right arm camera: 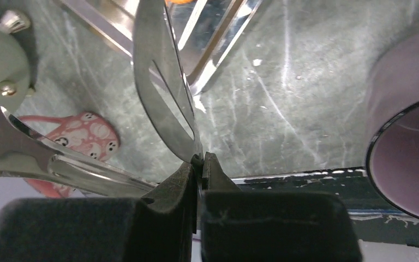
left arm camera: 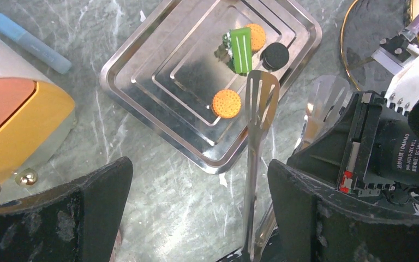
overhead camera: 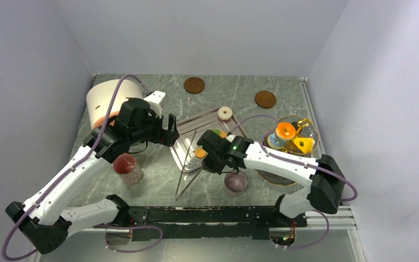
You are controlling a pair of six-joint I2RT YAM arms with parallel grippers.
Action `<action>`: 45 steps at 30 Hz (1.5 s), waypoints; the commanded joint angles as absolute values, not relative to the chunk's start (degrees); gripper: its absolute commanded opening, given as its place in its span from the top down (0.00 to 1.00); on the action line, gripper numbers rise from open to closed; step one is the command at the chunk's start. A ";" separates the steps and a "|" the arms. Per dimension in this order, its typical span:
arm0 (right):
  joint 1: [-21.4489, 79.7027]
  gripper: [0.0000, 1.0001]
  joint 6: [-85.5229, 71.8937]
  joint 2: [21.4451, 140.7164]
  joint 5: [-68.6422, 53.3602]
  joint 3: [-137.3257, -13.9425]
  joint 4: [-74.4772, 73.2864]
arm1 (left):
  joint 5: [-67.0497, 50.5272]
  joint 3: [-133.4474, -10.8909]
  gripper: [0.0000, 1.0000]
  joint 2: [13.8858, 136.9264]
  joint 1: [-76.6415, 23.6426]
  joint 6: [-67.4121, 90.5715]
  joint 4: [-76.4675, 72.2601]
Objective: Serve the afternoon tea
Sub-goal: Place the tray in the desert, then place the clamp on the tray.
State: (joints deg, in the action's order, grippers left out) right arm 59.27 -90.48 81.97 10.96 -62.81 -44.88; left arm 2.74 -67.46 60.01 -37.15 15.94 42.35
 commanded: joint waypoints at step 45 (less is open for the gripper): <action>61.70 0.26 -69.57 66.30 23.91 -60.21 -36.53 | 6.32 -54.80 0.02 65.35 -42.90 27.82 41.28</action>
State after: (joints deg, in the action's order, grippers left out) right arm 61.52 -79.59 72.07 17.56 -63.53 -41.36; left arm 4.29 -55.83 63.57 -38.96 25.39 41.85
